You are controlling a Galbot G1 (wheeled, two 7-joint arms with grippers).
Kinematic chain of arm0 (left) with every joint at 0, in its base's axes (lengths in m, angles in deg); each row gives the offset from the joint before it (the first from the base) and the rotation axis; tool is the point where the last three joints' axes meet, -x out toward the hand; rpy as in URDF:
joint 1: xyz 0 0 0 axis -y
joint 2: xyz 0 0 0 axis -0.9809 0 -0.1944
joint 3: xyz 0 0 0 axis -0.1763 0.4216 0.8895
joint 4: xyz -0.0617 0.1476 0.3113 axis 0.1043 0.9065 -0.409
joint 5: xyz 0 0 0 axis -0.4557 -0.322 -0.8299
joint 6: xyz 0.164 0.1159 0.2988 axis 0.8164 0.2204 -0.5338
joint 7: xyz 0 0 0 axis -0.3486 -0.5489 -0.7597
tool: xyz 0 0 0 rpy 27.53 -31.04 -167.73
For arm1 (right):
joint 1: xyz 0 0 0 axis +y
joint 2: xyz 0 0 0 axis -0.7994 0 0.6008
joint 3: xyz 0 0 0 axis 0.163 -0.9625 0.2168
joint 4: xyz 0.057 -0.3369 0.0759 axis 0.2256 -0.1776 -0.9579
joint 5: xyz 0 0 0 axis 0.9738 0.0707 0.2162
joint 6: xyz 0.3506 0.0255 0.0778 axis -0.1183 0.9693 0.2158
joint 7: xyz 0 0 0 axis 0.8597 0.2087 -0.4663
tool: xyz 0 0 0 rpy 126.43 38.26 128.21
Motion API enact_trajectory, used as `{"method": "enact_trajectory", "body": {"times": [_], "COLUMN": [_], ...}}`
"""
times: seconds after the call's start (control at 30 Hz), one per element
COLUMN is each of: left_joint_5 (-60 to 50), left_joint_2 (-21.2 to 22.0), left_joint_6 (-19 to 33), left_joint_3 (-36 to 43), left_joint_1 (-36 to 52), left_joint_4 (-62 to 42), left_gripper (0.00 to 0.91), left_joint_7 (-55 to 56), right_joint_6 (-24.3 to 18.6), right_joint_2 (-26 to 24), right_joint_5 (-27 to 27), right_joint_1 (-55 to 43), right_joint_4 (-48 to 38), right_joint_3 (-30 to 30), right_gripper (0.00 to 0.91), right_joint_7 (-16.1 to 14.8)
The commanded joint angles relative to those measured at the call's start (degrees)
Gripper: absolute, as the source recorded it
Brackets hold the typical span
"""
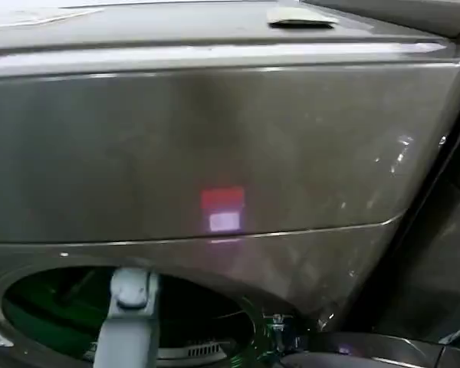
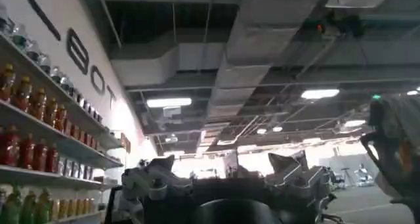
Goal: Grasp the clothes from the dryer.
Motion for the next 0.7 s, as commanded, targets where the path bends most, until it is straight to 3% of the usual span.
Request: {"method": "enact_trajectory", "body": {"times": [0.03, 0.1, 0.3, 0.4, 0.47, 0.5, 0.7], "left_joint_5": [-9.6, -20.2, -43.5, -57.7, -63.5, -66.9, -71.0], "left_joint_2": [1.0, 0.9, -0.5, -1.3, -1.6, -1.7, -1.8], "left_joint_6": [6.1, 5.0, 8.8, 15.9, 17.5, 21.5, 29.7], "left_joint_3": [-0.3, -0.3, -0.6, 0.0, 0.5, 0.5, -0.6], "left_joint_1": [12.2, 13.2, 17.2, 17.0, 16.9, 16.9, 16.7], "left_joint_4": [-21.1, -23.2, -27.6, -26.1, -25.4, -25.4, -23.2], "left_gripper": [0.907, 0.907, 0.907, 0.907, 0.907, 0.907, 0.907], "left_joint_7": [-3.0, -7.2, -21.4, -33.0, -37.7, -39.7, -53.3], "right_joint_6": [-0.1, -0.2, -0.2, -0.2, -0.3, -0.3, -1.1], "right_joint_2": [0.0, 0.0, -0.3, -0.5, -0.4, -0.3, -0.3], "right_joint_5": [0.0, 0.0, 0.1, 0.1, 0.2, 0.2, 0.0], "right_joint_1": [0.0, 0.2, 0.6, 0.9, 1.0, 1.0, 1.3], "right_joint_4": [-0.1, -0.2, -0.3, -0.4, -0.4, -0.3, -1.4], "right_joint_3": [0.0, 0.0, 0.1, 0.3, 0.3, 0.3, 0.2], "right_gripper": [0.907, 0.907, 0.907, 0.907, 0.907, 0.907, 0.907], "right_joint_7": [0.0, 0.0, -0.1, -0.1, -0.1, -0.2, -0.3]}}
